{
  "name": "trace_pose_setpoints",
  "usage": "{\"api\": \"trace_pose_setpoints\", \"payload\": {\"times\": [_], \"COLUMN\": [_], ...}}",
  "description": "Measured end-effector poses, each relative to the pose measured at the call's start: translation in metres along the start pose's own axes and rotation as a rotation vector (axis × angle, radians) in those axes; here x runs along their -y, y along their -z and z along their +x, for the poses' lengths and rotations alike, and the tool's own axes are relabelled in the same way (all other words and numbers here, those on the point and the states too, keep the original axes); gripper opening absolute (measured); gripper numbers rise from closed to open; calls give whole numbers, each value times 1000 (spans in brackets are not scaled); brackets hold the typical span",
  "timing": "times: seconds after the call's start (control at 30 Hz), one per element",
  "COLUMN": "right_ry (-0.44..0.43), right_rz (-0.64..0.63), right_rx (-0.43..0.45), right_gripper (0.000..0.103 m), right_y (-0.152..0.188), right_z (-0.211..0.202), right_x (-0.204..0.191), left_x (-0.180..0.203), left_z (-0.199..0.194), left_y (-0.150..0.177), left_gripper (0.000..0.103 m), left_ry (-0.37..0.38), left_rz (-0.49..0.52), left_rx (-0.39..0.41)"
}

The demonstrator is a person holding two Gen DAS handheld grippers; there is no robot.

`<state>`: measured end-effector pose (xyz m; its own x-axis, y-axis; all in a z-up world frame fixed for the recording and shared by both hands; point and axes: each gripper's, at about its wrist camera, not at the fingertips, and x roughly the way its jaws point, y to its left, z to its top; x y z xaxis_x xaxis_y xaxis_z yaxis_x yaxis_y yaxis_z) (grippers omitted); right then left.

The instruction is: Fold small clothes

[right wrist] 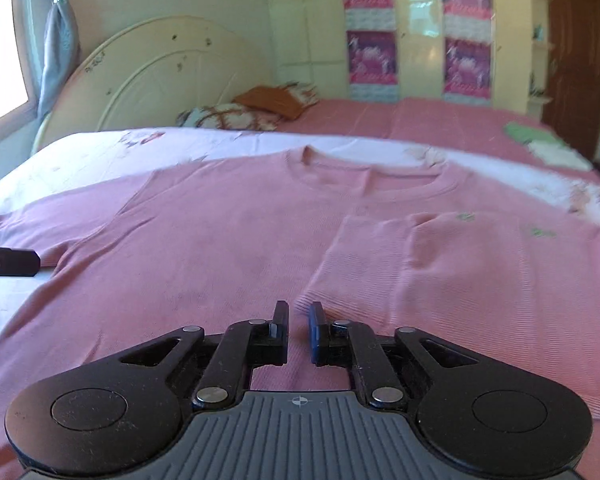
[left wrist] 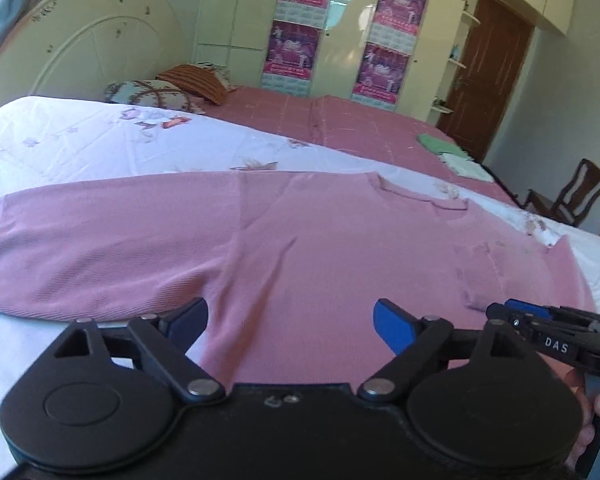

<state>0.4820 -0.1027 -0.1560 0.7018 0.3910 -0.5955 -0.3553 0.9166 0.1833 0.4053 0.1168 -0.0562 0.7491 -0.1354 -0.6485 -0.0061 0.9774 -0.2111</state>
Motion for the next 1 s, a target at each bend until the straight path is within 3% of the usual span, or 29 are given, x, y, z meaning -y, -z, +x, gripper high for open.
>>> {"api": "trace_pose_setpoints", "payload": {"times": [0.03,0.07,0.13,0.2,0.27,0.33,0.43,0.47,0.5,0.53,0.57,0.6,0.7,0.77,0.87,0.9,1.0], "right_ry": [2,0,43,102,141,171,191,198,203,202,199,192,180,158,100,77,37], "right_rz": [42,103,201,282,370,495,656,693,727,753,782,818,890,922,986,1006,1052], "right_rx": [22,56,87,100,111,130,159,167,176,183,189,194,198,208,224,232,241], "right_gripper": [41,46,46,46,46,46,46,46,46,46,46,46,46,46,46,46,46], "right_y": [3,5,0,7,15,19,28,32,36,40,42,45,50,50,48,48,41], "right_z": [-12,-23,-45,-71,-91,-115,-136,-143,-152,-155,-157,-164,-169,-172,-171,-173,-170], "right_x": [8,24,53,81,107,139,178,188,197,203,207,214,225,231,240,242,252], "left_x": [8,17,42,67,89,108,125,129,135,140,143,144,146,135,103,89,61], "left_z": [7,15,42,71,98,121,136,139,143,147,149,147,111,89,66,62,78], "left_y": [-3,-6,-12,-14,-14,-10,-11,-11,-12,-12,-14,-16,-36,-45,-49,-50,-46], "left_gripper": [84,76,69,69,56,50,50,45,38,10,6,6,6,6,6,6,6], "left_ry": [49,98,215,295,332,305,269,275,280,286,303,315,343,351,274,235,202], "left_rz": [-9,-16,-36,-51,-51,-41,-29,-33,-30,-20,-21,-32,-14,-19,7,24,-25], "left_rx": [-7,-18,-62,-110,-166,-232,-211,-211,-216,-223,-225,-207,-43,9,92,109,27]}}
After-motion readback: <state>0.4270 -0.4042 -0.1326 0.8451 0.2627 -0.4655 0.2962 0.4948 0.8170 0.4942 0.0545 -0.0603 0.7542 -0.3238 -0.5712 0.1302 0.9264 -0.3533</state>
